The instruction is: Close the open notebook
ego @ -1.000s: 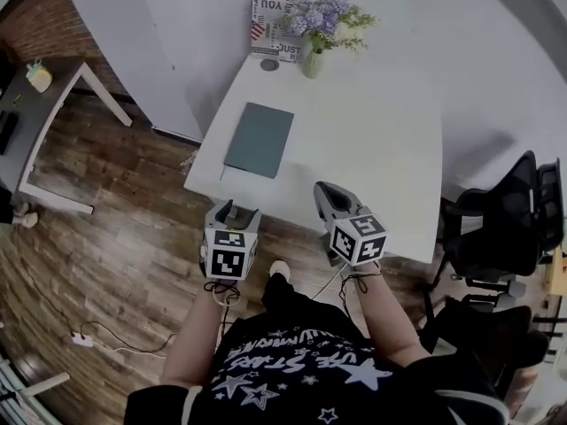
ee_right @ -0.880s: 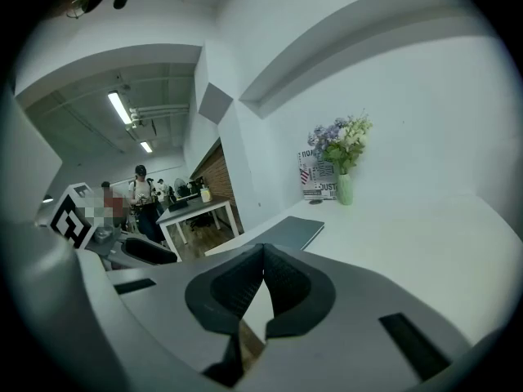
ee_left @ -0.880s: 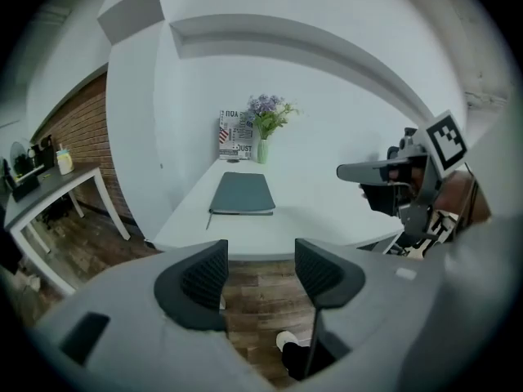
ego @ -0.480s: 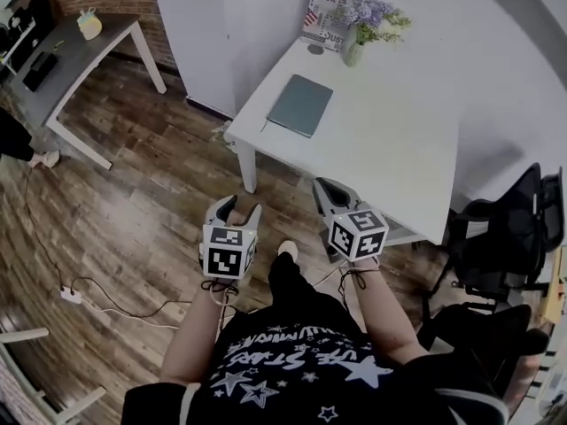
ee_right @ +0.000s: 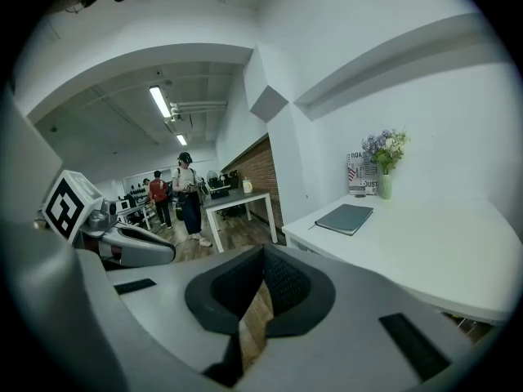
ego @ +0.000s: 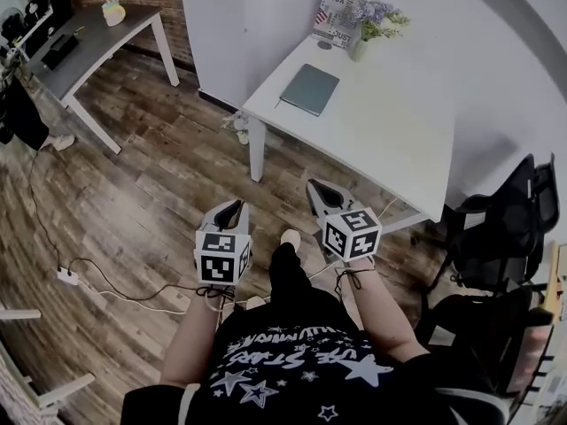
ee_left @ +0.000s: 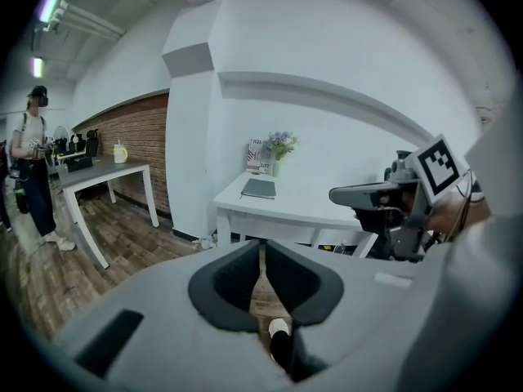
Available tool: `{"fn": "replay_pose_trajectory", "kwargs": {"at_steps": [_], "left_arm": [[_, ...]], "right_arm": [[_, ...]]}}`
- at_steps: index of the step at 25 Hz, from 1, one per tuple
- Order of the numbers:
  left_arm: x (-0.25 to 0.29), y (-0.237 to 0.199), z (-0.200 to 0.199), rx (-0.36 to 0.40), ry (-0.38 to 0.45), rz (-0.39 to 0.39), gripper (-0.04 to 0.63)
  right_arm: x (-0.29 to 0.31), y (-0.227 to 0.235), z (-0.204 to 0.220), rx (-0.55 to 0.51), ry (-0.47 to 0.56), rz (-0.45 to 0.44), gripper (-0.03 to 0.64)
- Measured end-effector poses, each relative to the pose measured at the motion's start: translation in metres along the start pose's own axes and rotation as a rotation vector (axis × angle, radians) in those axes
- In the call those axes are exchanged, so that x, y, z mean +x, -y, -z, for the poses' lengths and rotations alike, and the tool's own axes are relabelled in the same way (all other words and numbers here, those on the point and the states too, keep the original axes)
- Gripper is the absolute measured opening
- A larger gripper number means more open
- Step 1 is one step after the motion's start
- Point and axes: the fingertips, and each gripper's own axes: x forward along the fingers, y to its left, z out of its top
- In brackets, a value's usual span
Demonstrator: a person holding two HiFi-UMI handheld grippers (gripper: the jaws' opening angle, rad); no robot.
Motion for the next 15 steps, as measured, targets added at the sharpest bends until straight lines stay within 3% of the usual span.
{"fn": "replay_pose_trajectory", "kwargs": {"at_steps": [7,15], "left_arm": [[-0.042,0.005,0.029,-0.010,-0.004,0.015,0.026],[-0.063,0.017,0.061,-0.031,-0.037,0.045,0.025]], "right_arm": [[-0.034,-0.036,0.023,0.002,-0.013,0.014,0.003],[-0.065,-0.047,0.062,0.022,-0.066,0.046,0.003]]}}
